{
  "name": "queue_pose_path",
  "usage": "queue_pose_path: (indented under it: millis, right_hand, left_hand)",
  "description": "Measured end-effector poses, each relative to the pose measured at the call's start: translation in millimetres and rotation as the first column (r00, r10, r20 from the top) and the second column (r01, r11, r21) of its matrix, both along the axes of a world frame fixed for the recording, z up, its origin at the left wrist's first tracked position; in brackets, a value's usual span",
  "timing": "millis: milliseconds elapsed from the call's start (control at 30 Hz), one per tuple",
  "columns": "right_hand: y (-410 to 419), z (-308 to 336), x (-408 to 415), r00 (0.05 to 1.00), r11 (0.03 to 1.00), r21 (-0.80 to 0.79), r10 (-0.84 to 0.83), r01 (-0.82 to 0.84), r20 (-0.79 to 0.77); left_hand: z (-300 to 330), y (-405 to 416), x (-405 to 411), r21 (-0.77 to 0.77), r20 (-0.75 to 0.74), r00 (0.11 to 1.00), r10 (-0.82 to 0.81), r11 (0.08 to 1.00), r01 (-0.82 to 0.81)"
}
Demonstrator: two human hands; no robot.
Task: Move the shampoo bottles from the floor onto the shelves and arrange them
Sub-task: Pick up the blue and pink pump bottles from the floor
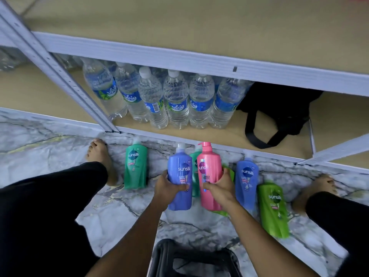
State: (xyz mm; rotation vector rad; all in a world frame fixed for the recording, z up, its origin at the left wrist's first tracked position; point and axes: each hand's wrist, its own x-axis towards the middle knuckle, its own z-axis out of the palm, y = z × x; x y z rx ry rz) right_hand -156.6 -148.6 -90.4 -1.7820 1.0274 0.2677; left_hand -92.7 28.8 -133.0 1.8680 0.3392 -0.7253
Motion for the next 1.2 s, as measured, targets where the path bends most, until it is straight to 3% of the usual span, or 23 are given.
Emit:
queue_pose_path:
  millis: [200, 433, 767, 933, 1100, 1200]
  right_hand:
    - [3.4, 48.9, 1.3, 0.971, 0.997, -0.066, -0.013, 0.030, 0.240]
    - [1.3, 127.5, 1.4, 0.864, 0.993, -0.107, 0.016, 0.043, 0.503]
    - [10.1, 266.3, 55.7, 0.638, 0.974, -0.226, 0.196, -0.035, 0.745]
    - [28.8, 320.4, 115.1, 0.489, 0.967, -0.254, 0.226, -0.009, 0.842]
    - [47.0, 324.1, 177.1, 0.422, 0.967, -0.239, 0.183, 0.083, 0.888]
    - [60.7, 301.3, 208.8, 0.410, 0.966, -0.212, 0.136, 0.146, 0.902]
  left_hand:
    - [65.2, -8.8, 4.1, -0.119, 0.177, 0.984, 0.009, 0.993, 0.013]
    - [149.6, -6.1, 20.0, -0.258, 0.405, 0.913, 0.043, 0.964, 0.069]
    - [298.9, 23.3, 87.6, -0.358, 0.678, 0.724, 0.130, 0.918, 0.171]
    - [355.7, 36.1, 138.6, -0.292, 0.795, 0.584, 0.162, 0.947, 0.135]
    - [362.9, 42.3, 191.1, -0.185, 0.820, 0.541, 0.187, 0.981, -0.058]
    - [349.7, 41.9, 218.9, -0.229, 0.805, 0.526, 0.274, 0.962, -0.151]
